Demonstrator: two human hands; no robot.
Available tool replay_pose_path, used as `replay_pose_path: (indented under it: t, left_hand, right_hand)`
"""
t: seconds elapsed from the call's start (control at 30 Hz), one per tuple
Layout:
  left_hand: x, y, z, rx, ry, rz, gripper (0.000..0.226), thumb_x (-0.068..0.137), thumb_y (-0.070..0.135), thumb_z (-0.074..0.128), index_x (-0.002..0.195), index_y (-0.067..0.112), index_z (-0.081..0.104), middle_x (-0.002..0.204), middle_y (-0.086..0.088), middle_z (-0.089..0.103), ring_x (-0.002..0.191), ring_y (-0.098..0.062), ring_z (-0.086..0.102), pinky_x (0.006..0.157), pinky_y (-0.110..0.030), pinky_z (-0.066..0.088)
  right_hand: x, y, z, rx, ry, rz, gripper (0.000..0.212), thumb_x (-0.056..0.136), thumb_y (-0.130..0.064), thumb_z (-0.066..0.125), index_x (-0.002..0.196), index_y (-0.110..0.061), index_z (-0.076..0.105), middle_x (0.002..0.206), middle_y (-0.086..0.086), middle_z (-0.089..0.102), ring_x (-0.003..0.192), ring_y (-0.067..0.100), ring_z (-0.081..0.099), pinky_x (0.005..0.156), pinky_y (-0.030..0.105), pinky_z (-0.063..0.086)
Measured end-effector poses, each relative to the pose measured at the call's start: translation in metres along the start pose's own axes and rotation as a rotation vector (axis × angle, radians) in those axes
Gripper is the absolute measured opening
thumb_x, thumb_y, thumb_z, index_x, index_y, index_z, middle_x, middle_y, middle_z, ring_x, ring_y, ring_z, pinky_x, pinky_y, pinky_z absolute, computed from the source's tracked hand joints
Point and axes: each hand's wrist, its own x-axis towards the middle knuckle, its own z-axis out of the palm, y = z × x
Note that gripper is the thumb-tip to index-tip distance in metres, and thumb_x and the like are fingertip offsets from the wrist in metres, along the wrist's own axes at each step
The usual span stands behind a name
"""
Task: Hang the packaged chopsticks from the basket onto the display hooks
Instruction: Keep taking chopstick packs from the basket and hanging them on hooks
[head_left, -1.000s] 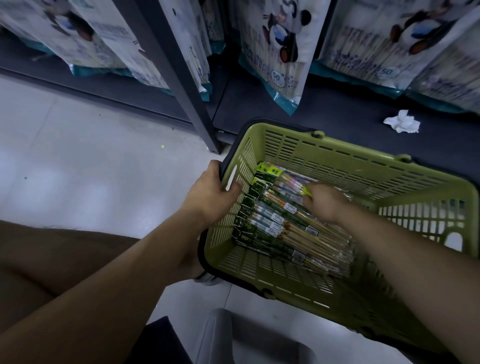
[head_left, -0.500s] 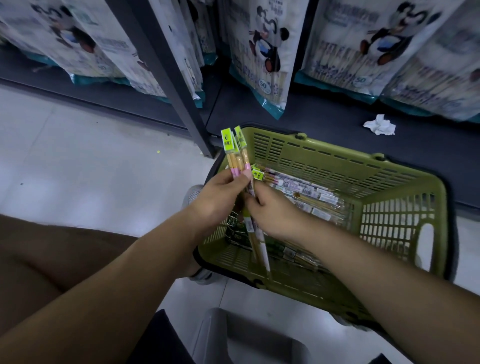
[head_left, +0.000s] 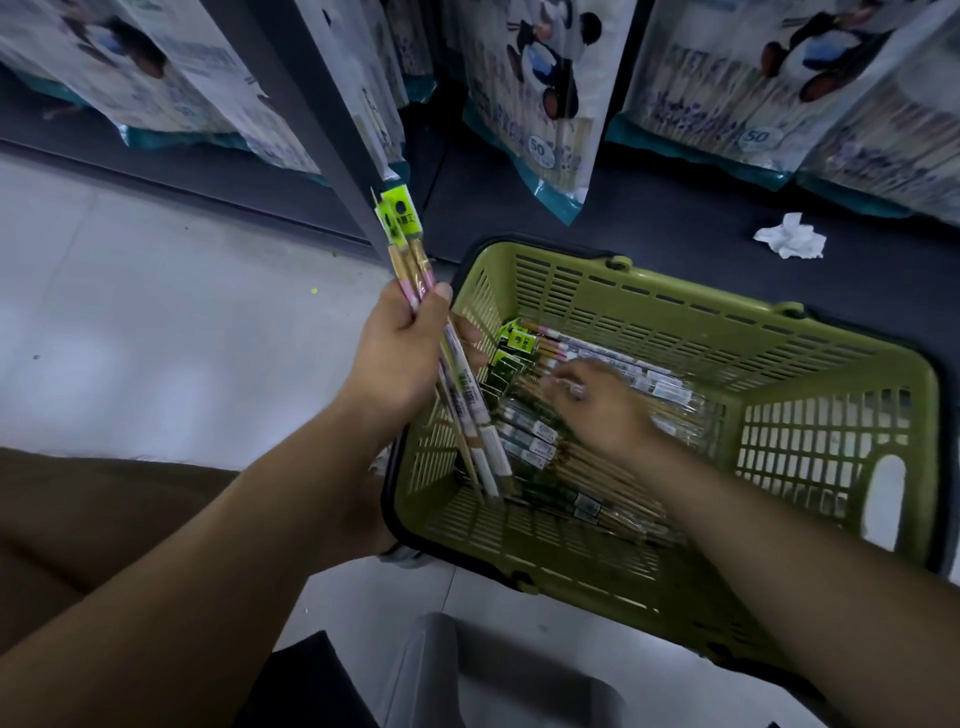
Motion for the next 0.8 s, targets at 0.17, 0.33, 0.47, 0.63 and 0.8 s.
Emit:
replay_pose_path:
  t: [0.17, 0.33, 0.47, 0.63, 0.8]
  left_hand:
    - [0.003, -0.008, 0.002, 0.062, -0.057, 0.006, 0.011, 0.108, 0.03, 0.047, 0.099, 0.024, 0.049, 0.069, 0.001, 0.07, 0.06, -0.023, 0.072, 0.058, -0.038, 0.06]
    - [0.006, -0.005, 0.001, 0.034, -0.063, -0.008, 0.015, 0.109, 0.031, 0.047, 0.105, 0.017, 0.049, 0.071, -0.002, 0.07, 0.059, -0.023, 0.071, 0.058, -0.04, 0.059]
    - [0.005, -0.003, 0.002, 0.031, -0.069, -0.021, 0.012, 0.109, 0.03, 0.046, 0.104, 0.02, 0.05, 0.07, -0.001, 0.07, 0.059, -0.022, 0.071, 0.055, -0.036, 0.058]
    - [0.005, -0.001, 0.003, 0.033, -0.072, -0.027, 0.011, 0.109, 0.03, 0.046, 0.103, 0.023, 0.05, 0.07, 0.0, 0.07, 0.057, -0.02, 0.071, 0.052, -0.031, 0.056]
    - [0.005, -0.003, 0.003, 0.033, -0.086, -0.02, 0.01, 0.109, 0.03, 0.046, 0.104, 0.024, 0.051, 0.072, -0.001, 0.071, 0.058, -0.02, 0.071, 0.052, -0.031, 0.056]
  right_hand:
    - [0.03, 0.045, -0.001, -0.367, -0.099, 0.154, 0.066, 0.096, -0.05, 0.061, 0.149, -0.016, 0.042, 0.149, 0.01, 0.042, 0.138, 0.033, 0.031, 0.112, 0.044, 0.036]
    - [0.044, 0.037, 0.004, -0.458, -0.01, 0.143, 0.056, 0.1, -0.046, 0.056, 0.145, -0.015, 0.047, 0.14, 0.013, 0.049, 0.13, 0.036, 0.043, 0.105, 0.042, 0.04]
    - [0.048, 0.038, 0.004, -0.454, -0.017, 0.144, 0.042, 0.105, -0.038, 0.049, 0.139, -0.016, 0.057, 0.132, 0.015, 0.052, 0.123, 0.037, 0.048, 0.099, 0.041, 0.044]
    - [0.047, 0.04, 0.002, -0.366, -0.049, 0.164, 0.05, 0.104, -0.046, 0.048, 0.143, -0.015, 0.056, 0.14, 0.014, 0.047, 0.13, 0.037, 0.045, 0.106, 0.041, 0.043]
    - [0.044, 0.04, -0.001, -0.413, -0.119, 0.135, 0.069, 0.093, -0.058, 0.062, 0.148, -0.017, 0.049, 0.147, 0.01, 0.044, 0.136, 0.033, 0.04, 0.108, 0.04, 0.041]
